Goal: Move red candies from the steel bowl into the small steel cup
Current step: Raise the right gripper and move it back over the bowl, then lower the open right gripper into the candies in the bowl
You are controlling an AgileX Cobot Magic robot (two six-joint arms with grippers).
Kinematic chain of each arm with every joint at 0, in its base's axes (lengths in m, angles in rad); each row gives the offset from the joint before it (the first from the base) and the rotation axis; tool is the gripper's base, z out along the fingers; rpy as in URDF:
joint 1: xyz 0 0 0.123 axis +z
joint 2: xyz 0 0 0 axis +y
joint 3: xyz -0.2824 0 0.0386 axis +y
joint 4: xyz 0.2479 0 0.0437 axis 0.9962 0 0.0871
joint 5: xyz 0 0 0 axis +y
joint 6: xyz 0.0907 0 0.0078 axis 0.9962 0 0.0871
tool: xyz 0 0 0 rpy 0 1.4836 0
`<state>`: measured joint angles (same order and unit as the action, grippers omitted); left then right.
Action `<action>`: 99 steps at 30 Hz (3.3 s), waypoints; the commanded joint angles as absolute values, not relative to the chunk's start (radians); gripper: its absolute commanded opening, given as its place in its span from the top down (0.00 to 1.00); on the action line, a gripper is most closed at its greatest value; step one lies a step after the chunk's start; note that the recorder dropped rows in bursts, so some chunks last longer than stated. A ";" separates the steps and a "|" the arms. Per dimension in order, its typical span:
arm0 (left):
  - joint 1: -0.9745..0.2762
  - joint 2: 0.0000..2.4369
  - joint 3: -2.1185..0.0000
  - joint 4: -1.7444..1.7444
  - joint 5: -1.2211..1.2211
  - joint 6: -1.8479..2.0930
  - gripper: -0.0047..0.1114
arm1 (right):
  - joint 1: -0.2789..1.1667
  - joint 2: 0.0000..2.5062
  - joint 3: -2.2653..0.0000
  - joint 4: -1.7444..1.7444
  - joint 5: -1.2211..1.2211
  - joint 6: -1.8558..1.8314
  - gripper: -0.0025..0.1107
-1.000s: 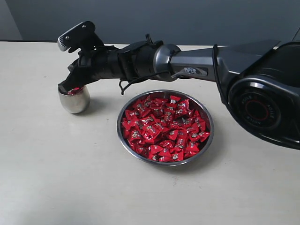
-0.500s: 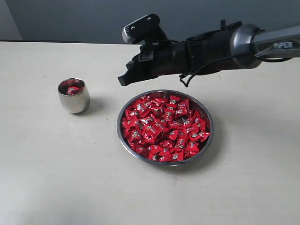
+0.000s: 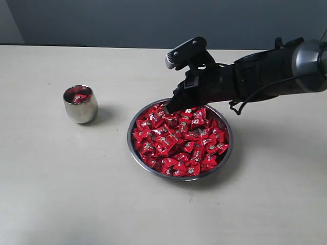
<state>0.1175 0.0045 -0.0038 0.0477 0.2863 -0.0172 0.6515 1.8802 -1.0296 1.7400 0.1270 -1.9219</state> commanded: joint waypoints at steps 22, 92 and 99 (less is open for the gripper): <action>0.118 0.000 0.000 0.045 0.285 -0.020 0.96 | 0.628 1.707 -0.954 1.744 0.041 -1.912 0.99; 0.118 0.000 0.000 0.045 0.285 -0.020 0.96 | 0.658 1.911 -1.243 0.561 0.699 -0.835 0.99; 0.118 0.000 0.000 0.045 0.285 -0.020 0.96 | 0.727 1.912 -1.302 0.395 0.711 -0.703 0.99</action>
<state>0.1175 0.0045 -0.0038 0.0477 0.2863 -0.0172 0.7104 1.9116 -1.2818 0.4632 0.6936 -0.7587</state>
